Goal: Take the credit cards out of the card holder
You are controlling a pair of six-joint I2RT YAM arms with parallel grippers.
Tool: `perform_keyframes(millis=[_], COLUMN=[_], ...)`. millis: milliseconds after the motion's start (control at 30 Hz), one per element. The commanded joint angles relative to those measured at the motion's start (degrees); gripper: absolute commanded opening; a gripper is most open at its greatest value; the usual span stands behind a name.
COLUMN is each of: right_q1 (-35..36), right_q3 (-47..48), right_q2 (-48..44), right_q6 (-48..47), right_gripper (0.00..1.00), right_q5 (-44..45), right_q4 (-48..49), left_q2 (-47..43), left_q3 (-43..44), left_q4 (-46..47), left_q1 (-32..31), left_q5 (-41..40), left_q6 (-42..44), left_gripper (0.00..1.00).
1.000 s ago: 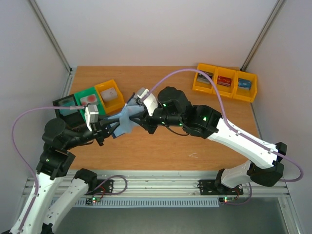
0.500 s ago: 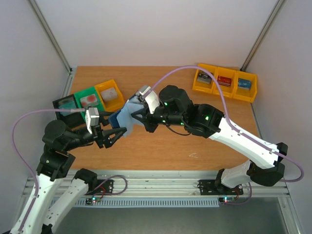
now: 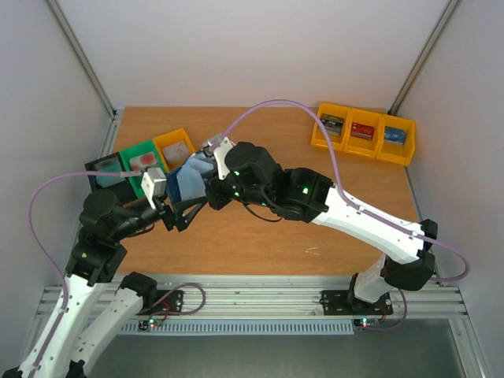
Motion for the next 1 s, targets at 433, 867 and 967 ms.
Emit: perform_keyframes(millis=[433, 867, 967], right_q1=[-0.63, -9.84, -12.81], right_q3=[2.65, -4.75, -9.24], right_q2=[0.1, -10.97, -14.56], right_q6=[3.53, -10.52, -10.17], right_gripper=[0.14, 0.66, 0.53], right_q5=[-10.88, -31.35, -34.67], right_q4=[5.25, -1.96, 0.38], left_q2=[-0.98, -2.82, -2.95], left_q3=[-0.77, -1.52, -1.52], left_q4=[3.55, 12.59, 14.23], left_q1=[0.1, 0.43, 0.53], left_q5=[1.1, 6.72, 8.56], left_q6=[-1.72, -12.54, -13.85], left_gripper=[0.01, 0.0, 0.0])
